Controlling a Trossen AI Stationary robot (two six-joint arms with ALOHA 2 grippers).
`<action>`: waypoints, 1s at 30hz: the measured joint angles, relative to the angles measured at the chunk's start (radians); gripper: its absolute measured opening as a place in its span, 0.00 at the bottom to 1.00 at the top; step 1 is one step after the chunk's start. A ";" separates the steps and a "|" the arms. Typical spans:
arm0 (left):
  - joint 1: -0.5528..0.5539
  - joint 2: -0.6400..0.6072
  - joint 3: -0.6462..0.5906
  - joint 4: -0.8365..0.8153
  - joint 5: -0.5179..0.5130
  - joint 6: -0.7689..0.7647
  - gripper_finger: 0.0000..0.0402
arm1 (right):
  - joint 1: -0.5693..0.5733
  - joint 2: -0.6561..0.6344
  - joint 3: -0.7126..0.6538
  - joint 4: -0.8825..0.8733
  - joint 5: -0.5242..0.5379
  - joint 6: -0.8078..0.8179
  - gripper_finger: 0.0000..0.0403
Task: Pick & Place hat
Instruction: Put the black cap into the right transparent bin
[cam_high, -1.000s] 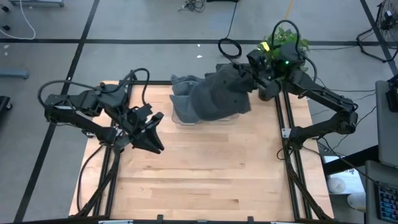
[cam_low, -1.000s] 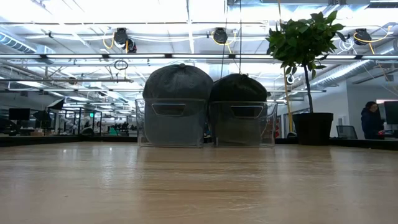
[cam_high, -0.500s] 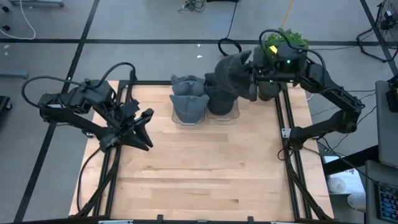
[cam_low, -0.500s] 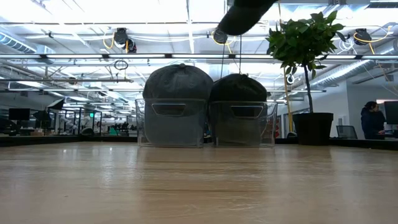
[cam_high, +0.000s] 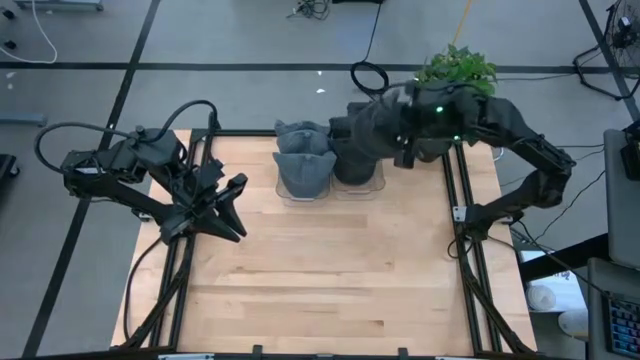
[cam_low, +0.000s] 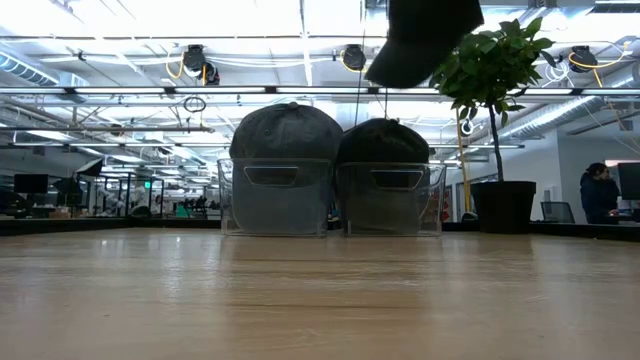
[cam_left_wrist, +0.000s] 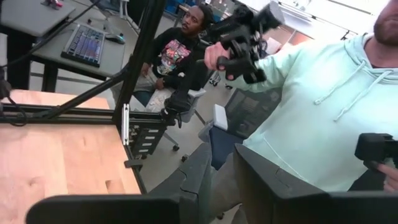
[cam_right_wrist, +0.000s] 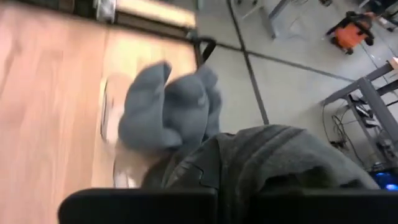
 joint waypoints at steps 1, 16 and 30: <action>0.000 0.000 0.000 0.003 -0.005 -0.002 0.18 | 0.007 0.009 0.000 -0.014 0.009 -0.019 0.00; 0.000 0.000 0.000 0.031 -0.140 -0.024 0.18 | 0.052 0.127 -0.005 -0.185 0.035 -0.292 0.00; 0.000 0.001 0.000 0.063 -0.167 -0.024 0.18 | 0.052 0.127 -0.235 -0.010 0.060 -0.426 0.00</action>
